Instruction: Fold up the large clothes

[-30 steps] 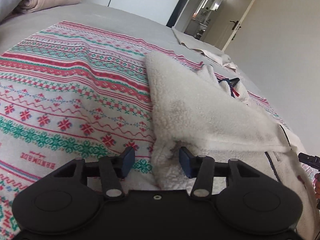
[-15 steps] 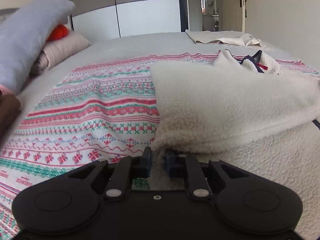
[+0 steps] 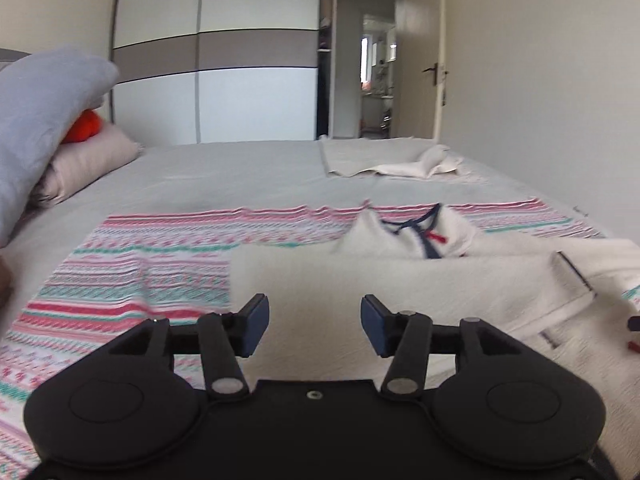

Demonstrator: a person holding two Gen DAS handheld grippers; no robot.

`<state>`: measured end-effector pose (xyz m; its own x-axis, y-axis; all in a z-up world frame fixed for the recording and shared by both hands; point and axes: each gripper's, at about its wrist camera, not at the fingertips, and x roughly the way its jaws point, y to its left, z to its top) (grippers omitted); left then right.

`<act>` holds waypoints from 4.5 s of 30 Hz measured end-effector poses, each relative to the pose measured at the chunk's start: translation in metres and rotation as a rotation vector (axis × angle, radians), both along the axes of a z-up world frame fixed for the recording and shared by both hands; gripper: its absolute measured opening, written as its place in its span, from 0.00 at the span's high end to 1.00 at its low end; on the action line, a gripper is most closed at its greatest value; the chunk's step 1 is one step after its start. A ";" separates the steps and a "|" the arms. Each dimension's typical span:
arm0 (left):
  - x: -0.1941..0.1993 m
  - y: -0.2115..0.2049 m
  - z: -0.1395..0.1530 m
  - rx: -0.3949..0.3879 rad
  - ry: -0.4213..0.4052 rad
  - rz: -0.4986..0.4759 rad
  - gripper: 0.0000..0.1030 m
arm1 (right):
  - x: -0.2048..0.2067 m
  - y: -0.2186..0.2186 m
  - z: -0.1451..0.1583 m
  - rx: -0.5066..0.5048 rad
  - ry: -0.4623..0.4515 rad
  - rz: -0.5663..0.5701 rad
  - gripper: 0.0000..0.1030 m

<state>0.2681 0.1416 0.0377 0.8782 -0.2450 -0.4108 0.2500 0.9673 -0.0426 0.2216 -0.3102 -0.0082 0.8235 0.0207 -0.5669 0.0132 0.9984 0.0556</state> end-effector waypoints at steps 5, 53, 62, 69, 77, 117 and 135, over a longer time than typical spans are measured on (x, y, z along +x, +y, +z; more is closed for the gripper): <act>0.023 -0.038 -0.033 0.011 0.073 -0.028 0.50 | 0.006 -0.014 -0.027 0.013 0.060 -0.011 0.16; 0.060 -0.178 -0.072 -0.367 0.126 -0.133 0.00 | 0.028 -0.356 -0.020 0.678 -0.196 -0.839 0.85; 0.042 -0.169 -0.050 -0.380 0.054 -0.186 0.00 | 0.033 -0.271 0.097 0.417 -0.379 -0.705 0.88; 0.041 -0.159 -0.038 -0.322 0.026 -0.164 0.00 | 0.042 -0.160 0.166 0.280 -0.446 -0.509 0.88; 0.050 -0.118 -0.026 -0.386 0.000 -0.071 0.00 | 0.077 0.011 0.163 0.127 -0.370 -0.137 0.88; 0.047 -0.191 -0.005 -0.111 0.005 -0.179 0.00 | 0.062 -0.022 0.011 0.547 -0.125 -0.024 0.16; 0.064 -0.178 0.014 -0.062 -0.033 0.070 0.72 | 0.084 -0.050 -0.025 0.696 -0.101 -0.139 0.26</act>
